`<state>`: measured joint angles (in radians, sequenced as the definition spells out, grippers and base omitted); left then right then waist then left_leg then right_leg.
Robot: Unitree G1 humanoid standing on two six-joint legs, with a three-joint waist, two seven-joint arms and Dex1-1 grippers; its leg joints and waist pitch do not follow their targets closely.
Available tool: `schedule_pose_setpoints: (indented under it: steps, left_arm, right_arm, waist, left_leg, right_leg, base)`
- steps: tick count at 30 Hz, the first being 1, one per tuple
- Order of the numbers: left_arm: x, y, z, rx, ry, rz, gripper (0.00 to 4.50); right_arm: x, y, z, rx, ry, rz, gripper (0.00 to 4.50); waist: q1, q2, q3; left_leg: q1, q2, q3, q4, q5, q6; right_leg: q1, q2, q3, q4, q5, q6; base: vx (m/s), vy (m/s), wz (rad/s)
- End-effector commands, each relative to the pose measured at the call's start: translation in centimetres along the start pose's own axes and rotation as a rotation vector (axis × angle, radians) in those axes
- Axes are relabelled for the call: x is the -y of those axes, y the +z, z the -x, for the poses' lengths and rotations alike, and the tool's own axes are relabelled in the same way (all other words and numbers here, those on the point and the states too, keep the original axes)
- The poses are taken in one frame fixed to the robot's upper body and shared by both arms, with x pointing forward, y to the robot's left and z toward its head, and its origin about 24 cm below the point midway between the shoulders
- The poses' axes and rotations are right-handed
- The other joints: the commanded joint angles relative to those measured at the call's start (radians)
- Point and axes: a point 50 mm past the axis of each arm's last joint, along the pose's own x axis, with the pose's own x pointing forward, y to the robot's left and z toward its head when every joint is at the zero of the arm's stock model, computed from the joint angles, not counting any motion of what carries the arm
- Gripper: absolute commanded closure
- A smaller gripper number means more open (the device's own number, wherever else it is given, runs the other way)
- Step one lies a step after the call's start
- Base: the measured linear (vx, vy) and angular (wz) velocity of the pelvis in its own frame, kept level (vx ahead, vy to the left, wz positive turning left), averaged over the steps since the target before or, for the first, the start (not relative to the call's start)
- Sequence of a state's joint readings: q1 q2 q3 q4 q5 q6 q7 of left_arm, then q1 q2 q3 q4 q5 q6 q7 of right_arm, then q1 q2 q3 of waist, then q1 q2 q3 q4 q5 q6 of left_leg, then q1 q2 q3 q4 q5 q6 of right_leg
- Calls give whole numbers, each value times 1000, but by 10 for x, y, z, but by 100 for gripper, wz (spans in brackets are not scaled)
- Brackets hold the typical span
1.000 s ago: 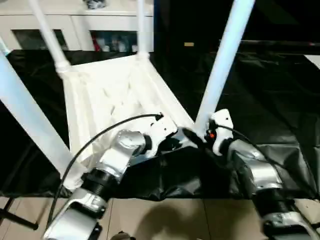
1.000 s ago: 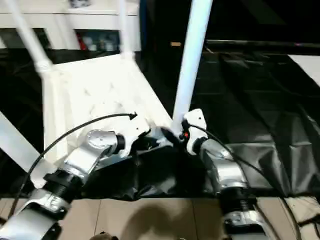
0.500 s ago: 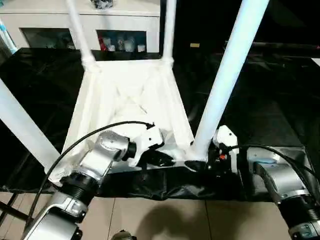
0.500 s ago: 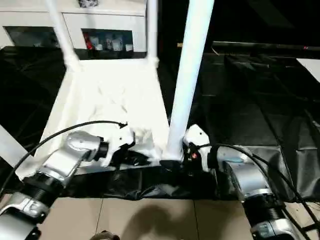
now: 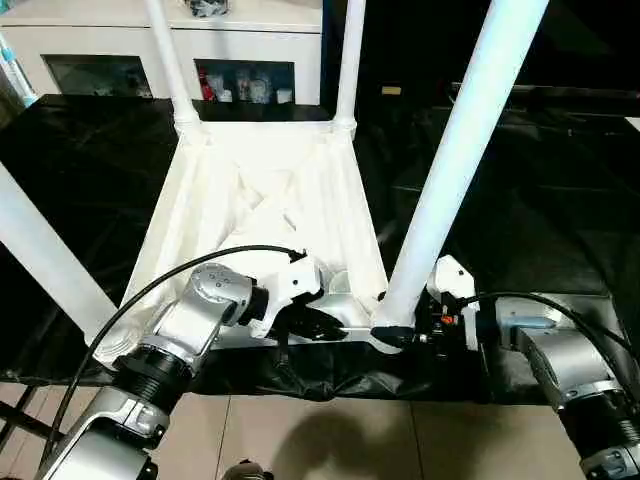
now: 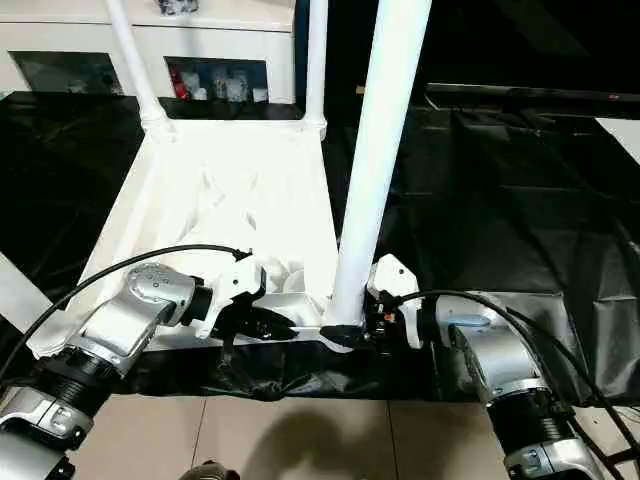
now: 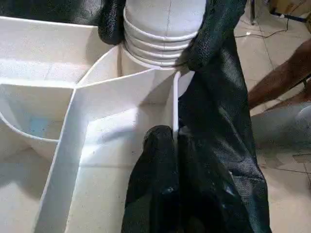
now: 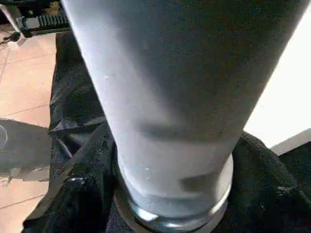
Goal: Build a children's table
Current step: Rotate leg to tighten
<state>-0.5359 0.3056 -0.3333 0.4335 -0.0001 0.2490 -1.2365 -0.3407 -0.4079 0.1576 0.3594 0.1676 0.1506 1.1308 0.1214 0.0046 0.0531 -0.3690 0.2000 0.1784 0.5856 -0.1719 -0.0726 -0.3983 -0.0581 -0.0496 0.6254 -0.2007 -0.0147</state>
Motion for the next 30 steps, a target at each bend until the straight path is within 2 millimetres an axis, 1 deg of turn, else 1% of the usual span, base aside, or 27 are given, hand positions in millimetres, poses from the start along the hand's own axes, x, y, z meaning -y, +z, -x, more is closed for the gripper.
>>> schedule_pose_setpoints:
  steps: [1,2,3,4,5,6,7,8,9,10,11,13,14,16,17,19,20,22,23,24,25,27,28,29,30]
  left_arm:
    - [-1,17,-20,62,35,1,450]
    - [-2,18,-21,62,45,5,450]
    - [-10,21,-28,60,156,47,450]
    - [-11,21,-29,59,164,50,450]
    - [-13,22,-32,57,202,66,450]
    - [-13,22,-32,57,202,66,450]
    - [-15,23,-33,55,225,75,450]
    - [-18,26,-37,66,278,99,450]
    - [-20,29,-41,76,316,118,450]
    - [-21,31,-44,85,344,133,450]
    - [-22,34,-47,97,379,147,450]
    - [-22,36,-49,103,396,153,450]
    - [-21,38,-52,112,405,154,450]
    - [-19,39,-54,116,396,147,450]
    - [-18,40,-55,115,392,141,450]
    - [-15,41,-57,116,367,125,450]
    - [-13,41,-57,117,348,113,450]
    - [-11,40,-55,122,305,85,450]
    - [-10,40,-53,129,284,59,450]
    - [-10,40,-53,129,284,59,450]
    - [-9,40,-51,129,260,46,450]
    - [-6,37,-46,123,201,28,450]
    - [-4,35,-42,116,168,14,450]
    - [-2,33,-38,111,131,-1,450]
    - [-2,32,-37,110,122,-3,450]
  right_arm:
    - [2,6,-20,78,-110,-46,178]
    - [3,6,-20,82,-127,-51,178]
    - [10,7,-29,105,-259,-94,178]
    - [10,7,-30,106,-268,-97,178]
    - [12,7,-33,113,-310,-113,178]
    - [12,7,-33,113,-310,-113,178]
    - [13,7,-35,116,-335,-123,178]
    - [14,7,-40,121,-376,-139,178]
    - [14,8,-45,128,-406,-156,178]
    - [14,9,-49,133,-439,-166,178]
    - [14,11,-54,142,-464,-179,178]
    - [13,12,-57,147,-476,-185,178]
    - [12,15,-61,160,-477,-191,178]
    - [10,17,-63,174,-469,-191,178]
    - [10,18,-64,185,-467,-190,143]
    - [9,20,-64,210,-460,-190,108]
    - [10,21,-62,224,-456,-193,108]
    - [11,23,-56,236,-436,-182,87]
    - [11,23,-52,230,-423,-160,87]
    - [11,23,-52,230,-423,-160,74]
    - [11,23,-49,216,-402,-137,74]
    - [10,20,-41,180,-335,-84,74]
    - [8,18,-37,163,-286,-63,74]
    - [7,16,-31,142,-233,-38,74]
    - [6,16,-29,136,-221,-31,74]
  waist:
    - [-4,-10,-59]
    - [-11,-13,-59]
    - [-12,-15,-59]
    - [-18,-11,-55]
    - [-20,-10,-57]
    - [-24,-13,-59]
    - [-24,-13,-60]
    - [-29,-14,-61]
    - [-30,-13,-62]
    - [-29,-14,-62]
    - [-29,-11,-63]
    - [-28,-14,-66]
    - [-28,-12,-66]
    - [-27,-11,-65]
    - [-28,-11,-64]
    - [-28,-9,-63]
    - [-28,-10,-62]
    - [-29,-10,-63]
    - [-28,-10,-64]
    - [-29,-11,-65]
    - [-29,-9,-65]
    - [-28,-10,-66]
    - [-22,-10,-67]
    - [-22,-9,-67]
    - [-21,-8,-67]
  left_leg:
    - [8,31,-9,-64,-197,46]
    - [9,27,-13,-66,-222,26]
    - [6,27,-14,-67,-221,24]
    - [11,27,-12,-68,-230,16]
    - [11,27,-14,-68,-238,12]
    - [6,26,-15,-68,-228,11]
    - [5,25,-15,-68,-223,15]
    - [5,26,-13,-66,-213,20]
    - [5,23,-12,-63,-200,25]
    - [4,22,-11,-62,-182,29]
    - [4,22,-11,-62,-178,30]
    - [3,22,-11,-61,-159,36]
    - [3,22,-10,-60,-151,44]
    - [3,22,-9,-61,-158,51]
    - [3,22,-10,-62,-161,51]
    - [4,24,-10,-63,-173,50]
    - [4,24,-10,-64,-182,48]
    - [4,25,-11,-64,-184,50]
    - [3,25,-12,-64,-177,52]
    - [2,25,-10,-63,-170,55]
    - [2,25,-10,-63,-164,56]
    - [2,25,-9,-61,-153,64]
    - [3,27,-9,-61,-147,73]
    - [3,27,-9,-60,-144,78]
    - [4,29,-8,-60,-141,83]
  right_leg:
    - [44,-79,44,-88,-211,-199]
    - [46,-83,41,-94,-277,-184]
    - [50,-84,41,-94,-287,-177]
    - [40,-80,42,-99,-304,-173]
    - [44,-82,41,-99,-314,-171]
    - [49,-82,41,-97,-307,-165]
    - [50,-81,41,-97,-297,-163]
    - [47,-80,43,-94,-259,-169]
    - [48,-79,43,-93,-238,-175]
    - [49,-79,43,-94,-222,-178]
    - [48,-78,43,-93,-215,-179]
    - [53,-78,42,-89,-180,-182]
    - [52,-77,43,-88,-152,-190]
    - [52,-77,42,-90,-154,-193]
    - [52,-77,42,-90,-158,-192]
    - [51,-77,43,-92,-166,-192]
    - [51,-78,43,-93,-178,-191]
    - [53,-79,43,-93,-177,-189]
    - [54,-79,43,-91,-163,-189]
    - [55,-78,43,-90,-151,-191]
    - [54,-78,43,-88,-139,-194]
    - [56,-77,43,-86,-114,-200]
    - [58,-78,42,-85,-104,-204]
    - [57,-79,43,-85,-98,-206]
    - [56,-78,43,-83,-84,-211]
  base:
    - [0,0,0]
    - [0,0,0]
    - [0,0,0]
    - [0,0,0]
    - [0,0,0]
    - [0,0,0]
    - [0,0,0]
    - [0,0,0]
    - [0,0,0]
    - [0,0,0]
    - [0,0,0]
    - [0,0,0]
    - [0,0,0]
    - [0,0,0]
    - [0,0,0]
    - [0,0,0]
    - [0,0,0]
    - [0,0,0]
    - [0,0,0]
    - [0,0,0]
    - [0,0,0]
    - [0,0,0]
    - [0,0,0]
    - [0,0,0]
    - [0,0,0]
